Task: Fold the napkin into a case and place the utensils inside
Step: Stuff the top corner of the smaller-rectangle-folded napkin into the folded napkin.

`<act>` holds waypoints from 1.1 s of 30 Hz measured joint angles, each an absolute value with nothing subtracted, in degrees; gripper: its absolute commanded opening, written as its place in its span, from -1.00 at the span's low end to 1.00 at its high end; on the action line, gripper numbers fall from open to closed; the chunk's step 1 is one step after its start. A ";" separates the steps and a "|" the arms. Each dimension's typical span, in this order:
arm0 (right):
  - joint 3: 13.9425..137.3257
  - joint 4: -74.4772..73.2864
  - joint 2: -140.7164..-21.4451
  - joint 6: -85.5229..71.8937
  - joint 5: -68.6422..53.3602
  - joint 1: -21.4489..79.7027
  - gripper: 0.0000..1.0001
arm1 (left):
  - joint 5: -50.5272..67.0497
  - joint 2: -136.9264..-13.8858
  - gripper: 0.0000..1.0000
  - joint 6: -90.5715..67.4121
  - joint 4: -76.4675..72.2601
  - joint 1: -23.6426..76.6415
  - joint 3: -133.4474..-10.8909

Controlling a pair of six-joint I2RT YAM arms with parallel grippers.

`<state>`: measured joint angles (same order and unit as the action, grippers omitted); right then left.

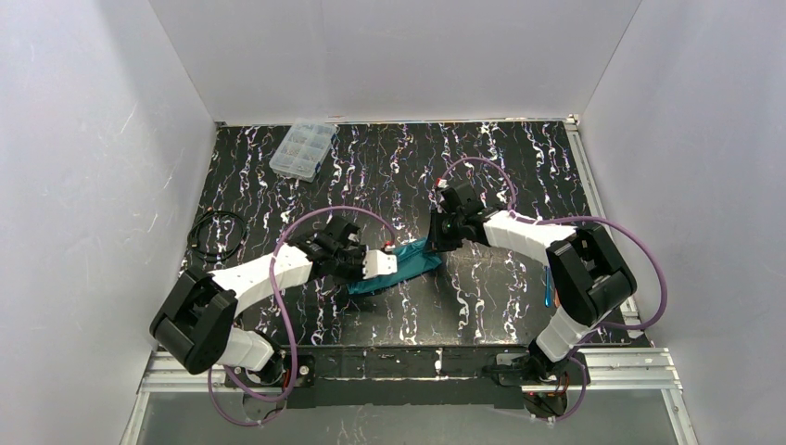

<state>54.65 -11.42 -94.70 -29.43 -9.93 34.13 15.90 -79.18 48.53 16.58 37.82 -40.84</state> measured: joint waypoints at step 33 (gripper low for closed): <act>50.37 -5.43 -84.47 -27.81 -7.62 34.50 0.39 | 14.33 -76.90 -1.00 57.14 6.22 39.51 -32.91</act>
